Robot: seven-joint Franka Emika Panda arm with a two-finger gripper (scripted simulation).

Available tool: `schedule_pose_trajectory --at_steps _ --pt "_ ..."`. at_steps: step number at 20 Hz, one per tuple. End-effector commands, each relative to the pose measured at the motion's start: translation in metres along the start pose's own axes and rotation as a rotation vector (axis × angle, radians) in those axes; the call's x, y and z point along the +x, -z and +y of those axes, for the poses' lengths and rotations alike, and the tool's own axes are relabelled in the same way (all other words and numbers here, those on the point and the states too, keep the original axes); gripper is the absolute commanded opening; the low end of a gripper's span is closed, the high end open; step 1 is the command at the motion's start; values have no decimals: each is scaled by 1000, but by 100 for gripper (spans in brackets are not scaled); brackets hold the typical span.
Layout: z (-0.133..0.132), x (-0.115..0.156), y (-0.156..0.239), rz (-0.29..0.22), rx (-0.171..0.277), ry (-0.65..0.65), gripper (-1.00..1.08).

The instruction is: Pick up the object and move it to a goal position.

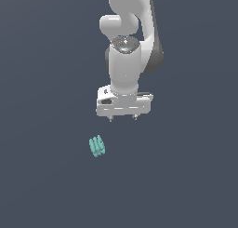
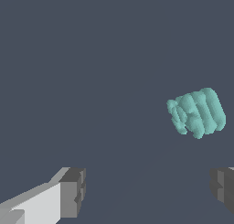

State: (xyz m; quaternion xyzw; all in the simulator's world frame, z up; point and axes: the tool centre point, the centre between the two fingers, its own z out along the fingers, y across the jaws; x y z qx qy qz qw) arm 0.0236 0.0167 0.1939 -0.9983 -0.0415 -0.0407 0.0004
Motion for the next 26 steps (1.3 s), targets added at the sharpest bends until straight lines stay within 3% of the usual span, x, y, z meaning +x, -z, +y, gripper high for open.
schedule_pose_trajectory --at_steps 1,18,26 --pt "6 3 -4 -5 -1 16 100" --pt "94 35 -69 -63 7 249 100" --pt "120 39 -90 -78 14 312 100"
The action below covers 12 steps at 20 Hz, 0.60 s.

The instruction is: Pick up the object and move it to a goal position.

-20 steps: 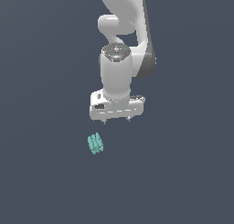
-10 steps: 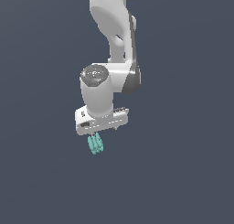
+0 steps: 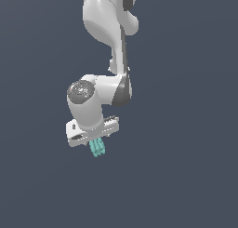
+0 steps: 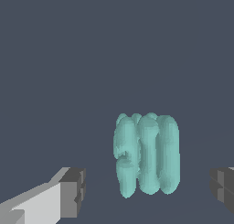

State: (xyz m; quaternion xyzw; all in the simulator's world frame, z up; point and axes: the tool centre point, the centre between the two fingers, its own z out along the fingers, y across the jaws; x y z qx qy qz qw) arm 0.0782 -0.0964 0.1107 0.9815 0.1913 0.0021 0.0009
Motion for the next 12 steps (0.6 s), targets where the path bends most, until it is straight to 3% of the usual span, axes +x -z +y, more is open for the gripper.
schedule_pose_trajectory --at_steps 1,12 --pt "5 0 -4 -2 2 15 100" --pt "7 -1 -22 -4 2 20 100"
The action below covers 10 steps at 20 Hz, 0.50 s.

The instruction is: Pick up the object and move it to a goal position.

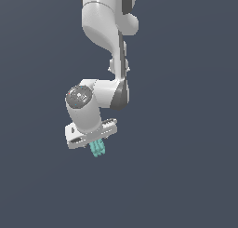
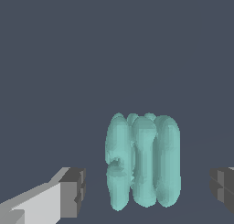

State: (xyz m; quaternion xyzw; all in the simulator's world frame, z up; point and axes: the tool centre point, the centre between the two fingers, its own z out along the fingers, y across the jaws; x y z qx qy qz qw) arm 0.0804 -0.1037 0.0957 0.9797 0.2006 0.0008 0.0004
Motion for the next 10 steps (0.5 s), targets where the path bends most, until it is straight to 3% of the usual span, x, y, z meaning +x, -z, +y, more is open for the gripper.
schedule_pose_trajectory --at_steps 1,10 --pt "0 -1 -12 -1 1 1 100" --pt "0 0 -42 -1 1 3 100"
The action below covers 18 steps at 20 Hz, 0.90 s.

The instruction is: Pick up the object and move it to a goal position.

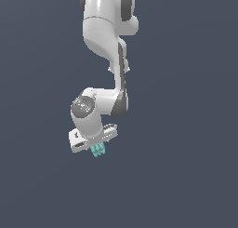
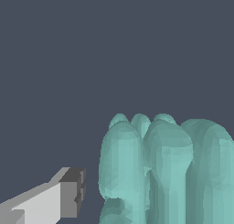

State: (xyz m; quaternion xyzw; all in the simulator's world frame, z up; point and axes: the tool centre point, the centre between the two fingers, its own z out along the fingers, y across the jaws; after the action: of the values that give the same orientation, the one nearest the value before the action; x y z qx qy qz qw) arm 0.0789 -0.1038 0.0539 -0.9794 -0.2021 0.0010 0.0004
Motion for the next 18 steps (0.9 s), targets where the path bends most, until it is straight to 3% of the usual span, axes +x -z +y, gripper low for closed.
schedule_pose_trajectory --at_steps 1,2,3,18 --pt "1 1 0 2 -1 0 100" --pt "1 1 1 2 -1 0 100" --pt "1 1 1 2 -1 0 -100" --pt "-5 2 5 2 -1 0 -100"
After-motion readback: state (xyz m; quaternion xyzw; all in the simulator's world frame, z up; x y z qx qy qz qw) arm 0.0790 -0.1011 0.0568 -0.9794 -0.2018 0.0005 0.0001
